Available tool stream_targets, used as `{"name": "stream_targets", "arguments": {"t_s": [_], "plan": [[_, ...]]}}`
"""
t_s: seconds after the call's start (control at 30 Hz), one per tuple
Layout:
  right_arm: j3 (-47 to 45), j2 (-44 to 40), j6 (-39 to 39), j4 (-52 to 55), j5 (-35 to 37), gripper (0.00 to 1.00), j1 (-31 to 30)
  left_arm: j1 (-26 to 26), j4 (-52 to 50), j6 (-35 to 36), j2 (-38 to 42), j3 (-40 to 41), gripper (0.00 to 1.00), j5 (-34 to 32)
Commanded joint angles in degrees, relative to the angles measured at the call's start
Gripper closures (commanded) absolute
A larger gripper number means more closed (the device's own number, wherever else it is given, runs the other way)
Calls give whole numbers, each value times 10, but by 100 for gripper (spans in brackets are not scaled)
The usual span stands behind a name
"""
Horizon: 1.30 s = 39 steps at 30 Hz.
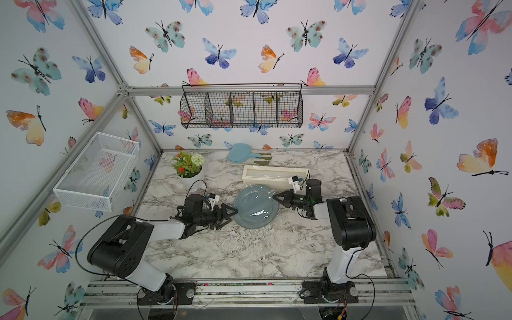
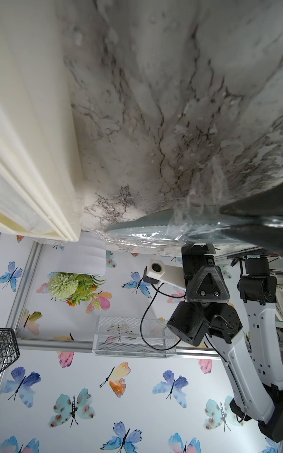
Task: Wrap the plate with plastic wrap
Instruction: Cover the plate with plastic wrap.
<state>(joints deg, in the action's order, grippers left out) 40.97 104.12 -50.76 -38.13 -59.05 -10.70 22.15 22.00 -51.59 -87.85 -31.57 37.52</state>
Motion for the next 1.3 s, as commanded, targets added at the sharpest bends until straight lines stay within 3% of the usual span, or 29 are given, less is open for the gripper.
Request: {"name": "stream_targets", "arguments": {"t_s": [0.0,0.1,0.23,0.53,1.03,1.27], "plan": [[14,-20,1,-23,-51,97,3,0,-217,152,52,-67,24,-126],[14,-19,12,-13,-56,97,3,11,-259,219,63,-132,24,-122],[14,-20,17,-13,-64,97,3,29,-257,287,38,-207,24,-58],[5,-21,22,-25,-89,98,3,30,-327,355,-141,-383,26,17],[-3,-34,16,-42,-108,97,3,27,-315,338,-203,-415,32,40],[-1,-37,12,-49,-117,98,3,19,-322,352,-207,-410,29,19]]}}
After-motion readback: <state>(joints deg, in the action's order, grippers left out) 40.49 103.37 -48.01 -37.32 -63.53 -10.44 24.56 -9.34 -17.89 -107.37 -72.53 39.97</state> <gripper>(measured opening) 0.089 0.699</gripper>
